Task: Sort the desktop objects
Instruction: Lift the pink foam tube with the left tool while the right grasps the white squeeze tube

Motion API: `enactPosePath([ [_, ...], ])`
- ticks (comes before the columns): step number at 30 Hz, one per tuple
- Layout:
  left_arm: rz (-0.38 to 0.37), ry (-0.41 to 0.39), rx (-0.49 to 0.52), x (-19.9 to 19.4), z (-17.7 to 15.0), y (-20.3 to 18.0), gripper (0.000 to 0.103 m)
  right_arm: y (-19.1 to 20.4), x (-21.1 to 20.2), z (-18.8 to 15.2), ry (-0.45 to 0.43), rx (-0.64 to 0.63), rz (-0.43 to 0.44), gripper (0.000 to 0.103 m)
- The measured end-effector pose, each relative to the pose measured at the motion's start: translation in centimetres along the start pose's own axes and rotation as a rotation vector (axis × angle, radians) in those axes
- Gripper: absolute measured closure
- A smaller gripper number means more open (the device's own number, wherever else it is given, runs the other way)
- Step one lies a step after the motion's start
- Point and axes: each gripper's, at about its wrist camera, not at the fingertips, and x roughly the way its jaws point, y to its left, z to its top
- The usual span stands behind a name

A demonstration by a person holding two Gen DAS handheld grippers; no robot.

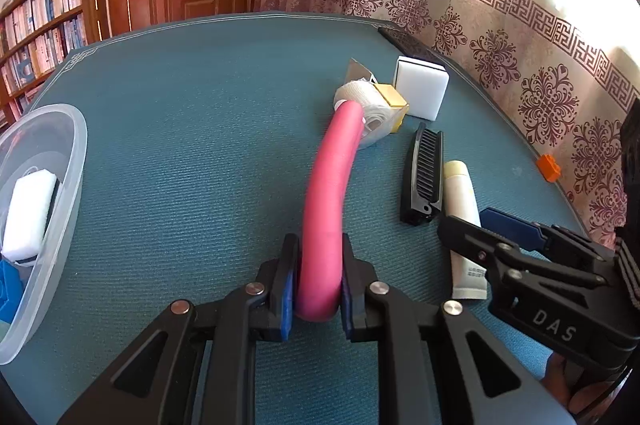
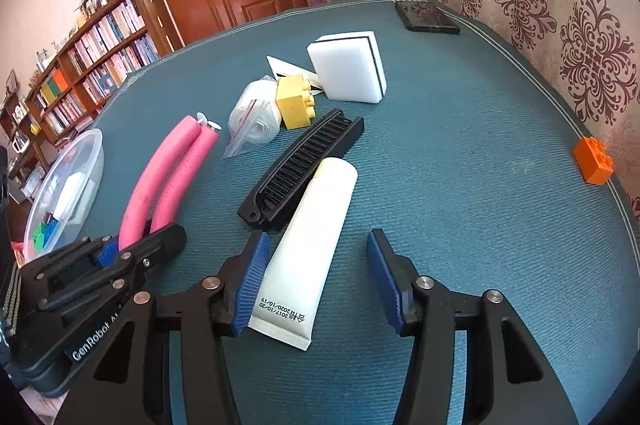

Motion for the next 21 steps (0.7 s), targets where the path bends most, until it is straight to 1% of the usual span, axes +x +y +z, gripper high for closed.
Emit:
enactPosePath([
  [2,0.003,0.002,0.005,0.1,0.2,-0.1,0.081,-0.4,-0.2,-0.2,0.000,-0.015,-0.022,0.049],
  [4,0.003,0.005,0.003,0.3,0.4,-0.1,0.078,-0.9,-0.4,-0.3,0.000,-0.014,-0.037,0.049],
  [6,-0.001,0.005,0.003,0.3,0.7,-0.1,0.066,-1.3,-0.5,-0.2,0.000,-0.007,-0.042,0.049],
  [8,0.008,0.002,0.013,0.4,0.8,-0.4,0.060,-1.5,-0.4,0.0,0.000,-0.008,-0.047,0.049],
  [11,0.029,-0.001,0.034,0.8,1.0,-0.6,0.060,-1.2,-0.1,0.4,0.001,-0.018,-0.063,0.049],
  [15,0.032,-0.006,0.039,1.2,1.2,-0.5,0.061,-0.6,0.7,0.9,0.003,-0.054,-0.092,0.049],
  [16,0.037,-0.008,0.042,1.3,1.3,-0.5,0.063,-0.5,0.8,0.9,0.002,-0.062,-0.099,0.049],
  [18,0.065,-0.014,0.051,1.4,1.4,-0.5,0.077,-0.5,0.9,0.9,-0.002,-0.073,-0.112,0.051],
  [19,0.064,-0.015,0.046,1.4,1.5,-0.3,0.077,-0.5,0.9,0.8,-0.006,-0.075,-0.120,0.057],
  [20,0.055,-0.017,0.038,1.3,1.5,-0.1,0.078,-0.6,0.8,0.8,-0.009,-0.072,-0.123,0.065],
  [21,0.049,-0.019,0.031,1.3,1.4,0.1,0.079,-0.8,0.6,0.8,-0.010,-0.064,-0.121,0.069],
])
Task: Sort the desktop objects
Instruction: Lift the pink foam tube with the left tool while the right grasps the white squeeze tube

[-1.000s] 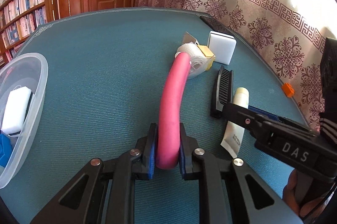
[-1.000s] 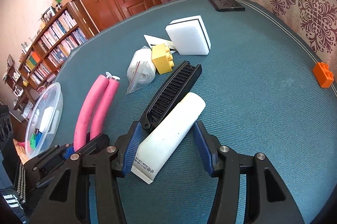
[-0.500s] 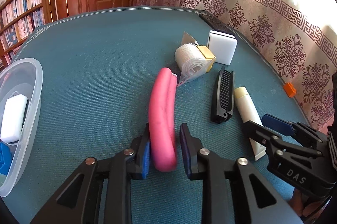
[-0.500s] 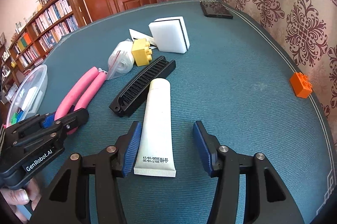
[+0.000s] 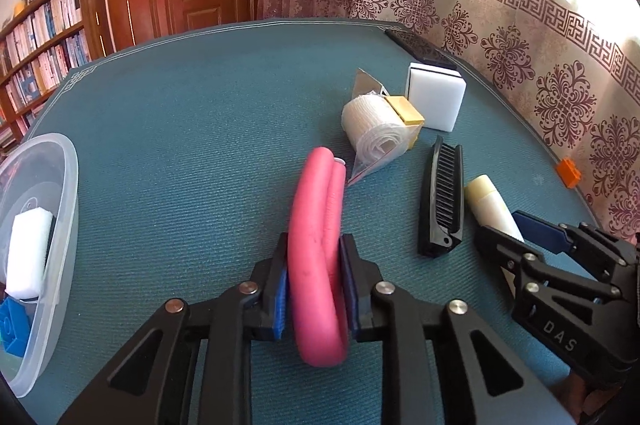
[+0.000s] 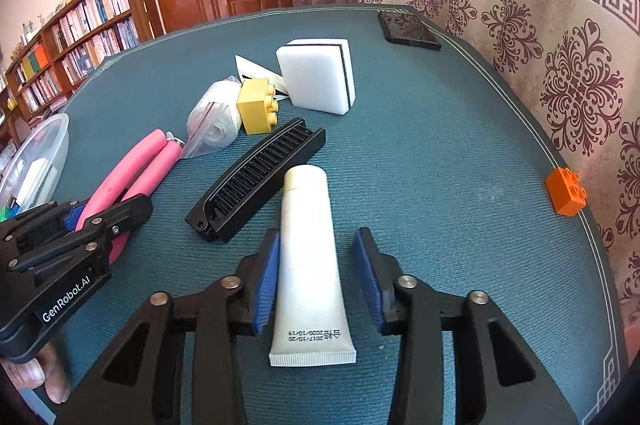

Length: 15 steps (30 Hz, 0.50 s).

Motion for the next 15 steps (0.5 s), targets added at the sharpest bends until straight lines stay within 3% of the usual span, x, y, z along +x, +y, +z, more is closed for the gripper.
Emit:
enactPosePath([
  [1,-0.004,-0.002,-0.005,-0.1,0.0,0.1,0.079,-0.3,-0.1,0.0,0.000,0.011,0.007,0.073],
  [8,-0.005,-0.047,-0.037,-1.6,-0.2,0.6,0.080,-1.4,-1.1,-0.3,-0.002,0.102,0.094,0.073],
  [13,0.017,-0.101,-0.071,-3.5,0.2,1.7,0.080,-0.2,-2.8,0.2,-0.051,0.092,0.134,0.073],
  [15,0.031,-0.120,-0.083,-4.2,0.2,2.3,0.080,0.6,-3.5,0.6,-0.070,0.081,0.155,0.078],
])
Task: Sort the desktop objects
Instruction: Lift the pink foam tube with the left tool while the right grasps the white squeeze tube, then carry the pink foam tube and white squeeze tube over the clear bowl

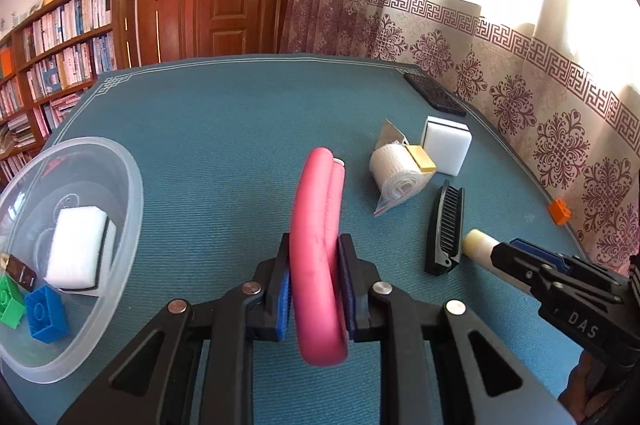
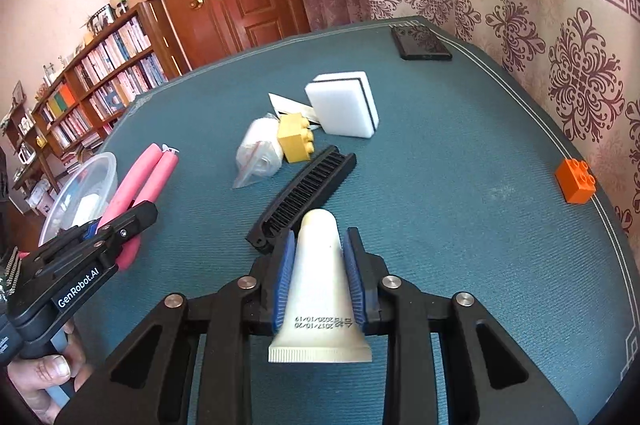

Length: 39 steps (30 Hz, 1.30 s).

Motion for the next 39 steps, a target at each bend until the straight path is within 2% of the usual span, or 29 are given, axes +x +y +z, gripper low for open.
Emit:
enactPosePath([
  [7,0.043,-0.043,-0.045,-2.0,0.6,2.9,0.080,3.6,0.2,0.6,-0.010,-0.068,0.029,0.079],
  [12,0.049,-0.057,-0.066,-2.8,0.6,4.4,0.080,2.9,0.4,0.0,0.004,-0.046,0.005,0.077],
  [14,0.046,-0.061,-0.074,-3.0,0.6,4.7,0.080,2.2,0.4,-0.5,0.016,-0.039,-0.016,0.066],
  [17,0.037,-0.063,-0.078,-3.0,0.5,4.7,0.080,1.0,0.6,-1.3,0.043,-0.024,-0.031,0.059],
  [25,0.024,-0.057,-0.064,-3.1,0.3,3.9,0.080,1.4,2.7,-2.1,0.108,-0.056,-0.064,0.059],
  [29,0.035,-0.059,-0.074,-3.3,0.2,4.3,0.080,2.2,2.9,-2.3,0.089,-0.110,-0.113,0.075],
  [33,0.040,-0.066,-0.086,-3.4,0.2,4.8,0.080,2.0,2.5,-2.4,0.093,-0.083,-0.079,0.075],
  [36,0.044,-0.073,-0.091,-3.6,0.3,5.2,0.080,2.4,1.8,-2.0,0.090,-0.048,-0.005,0.075],
  [39,0.052,-0.083,-0.098,-3.9,0.3,5.7,0.080,4.0,0.7,-1.2,0.054,-0.066,0.042,0.075],
])
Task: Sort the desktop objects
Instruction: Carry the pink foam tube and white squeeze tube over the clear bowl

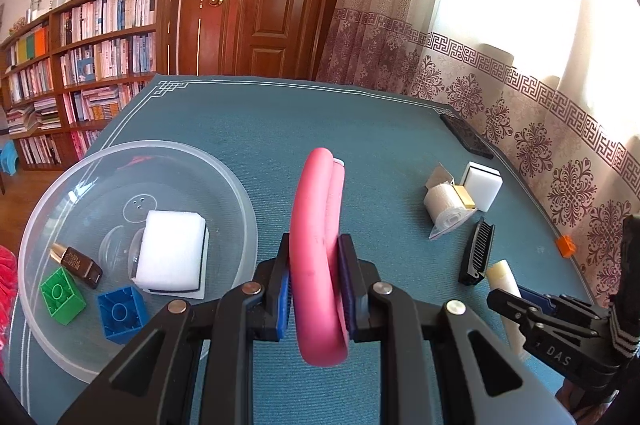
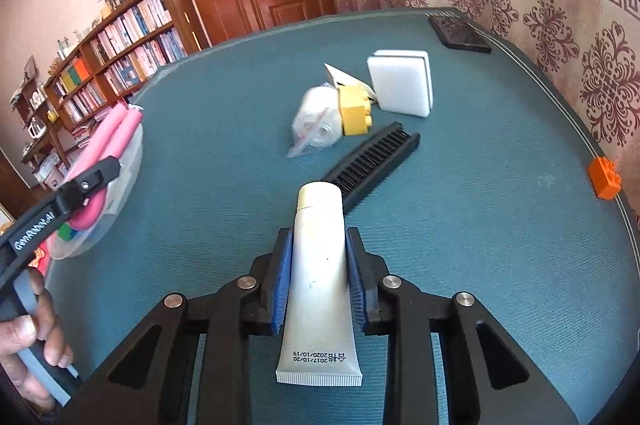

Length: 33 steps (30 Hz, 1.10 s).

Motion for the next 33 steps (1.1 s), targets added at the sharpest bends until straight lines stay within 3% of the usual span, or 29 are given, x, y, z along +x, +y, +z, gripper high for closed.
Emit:
enactPosePath([
  [5,0.034,-0.029,-0.015,-0.6,0.4,1.7,0.080,3.5,-0.5,1.7,-0.042,-0.047,0.063,0.075],
  [22,0.157,-0.072,-0.129,-1.0,1.4,10.3,0.080,15.6,3.1,5.2,-0.054,-0.208,0.196,0.075],
  [33,0.203,-0.081,-0.166,-0.4,0.8,12.7,0.080,19.9,6.9,5.4,-0.017,-0.269,0.231,0.075],
])
